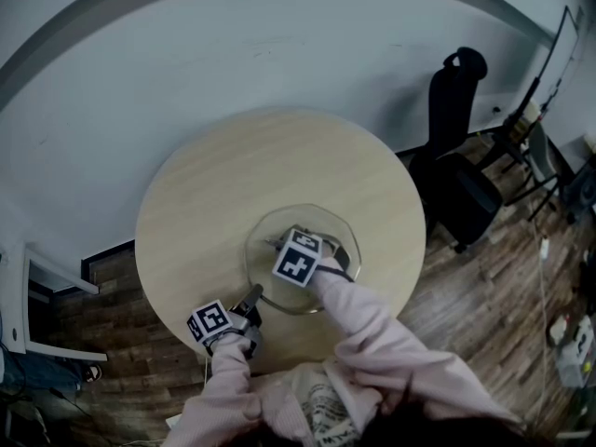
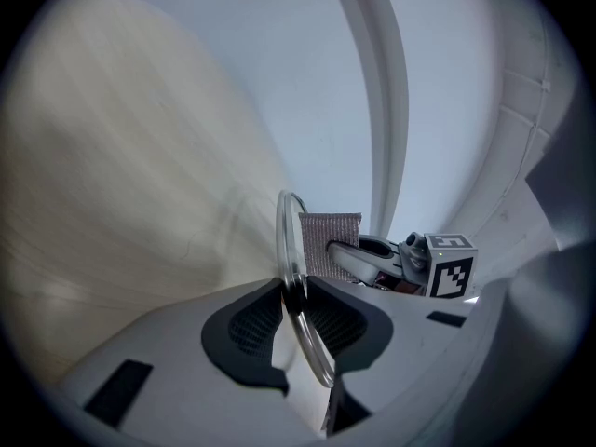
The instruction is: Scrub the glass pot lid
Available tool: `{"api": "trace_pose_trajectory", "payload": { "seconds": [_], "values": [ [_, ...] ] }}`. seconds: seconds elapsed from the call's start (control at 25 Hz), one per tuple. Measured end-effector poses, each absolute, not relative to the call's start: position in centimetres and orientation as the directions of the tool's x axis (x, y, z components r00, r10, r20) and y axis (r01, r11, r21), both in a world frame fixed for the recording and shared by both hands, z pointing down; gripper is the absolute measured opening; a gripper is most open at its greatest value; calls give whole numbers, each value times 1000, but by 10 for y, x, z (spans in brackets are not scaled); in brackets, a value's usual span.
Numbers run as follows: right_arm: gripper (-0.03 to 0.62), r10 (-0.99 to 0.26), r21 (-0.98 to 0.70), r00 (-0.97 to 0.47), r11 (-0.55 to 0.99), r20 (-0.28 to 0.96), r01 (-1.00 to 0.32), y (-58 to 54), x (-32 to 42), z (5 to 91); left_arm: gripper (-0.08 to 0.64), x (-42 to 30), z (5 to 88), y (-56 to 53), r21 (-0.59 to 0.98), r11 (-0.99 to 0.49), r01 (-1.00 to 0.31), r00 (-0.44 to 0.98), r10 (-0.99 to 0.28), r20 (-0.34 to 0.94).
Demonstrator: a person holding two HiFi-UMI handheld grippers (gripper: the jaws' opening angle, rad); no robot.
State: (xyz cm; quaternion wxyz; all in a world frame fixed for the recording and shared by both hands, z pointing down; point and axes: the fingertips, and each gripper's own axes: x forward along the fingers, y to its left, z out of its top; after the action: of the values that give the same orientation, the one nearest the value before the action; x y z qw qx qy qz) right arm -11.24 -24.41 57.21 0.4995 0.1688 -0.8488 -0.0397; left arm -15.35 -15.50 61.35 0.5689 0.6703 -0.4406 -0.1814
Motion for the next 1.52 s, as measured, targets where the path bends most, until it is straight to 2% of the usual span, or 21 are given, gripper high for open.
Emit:
{"api": "trace_pose_trajectory", "payload": {
  "seconds": [1.52],
  "values": [
    [77, -250, 205, -459, 968, 852, -147, -200, -132, 573, 89, -153, 614, -155, 919, 46, -391, 524, -810, 264]
  ]
}}
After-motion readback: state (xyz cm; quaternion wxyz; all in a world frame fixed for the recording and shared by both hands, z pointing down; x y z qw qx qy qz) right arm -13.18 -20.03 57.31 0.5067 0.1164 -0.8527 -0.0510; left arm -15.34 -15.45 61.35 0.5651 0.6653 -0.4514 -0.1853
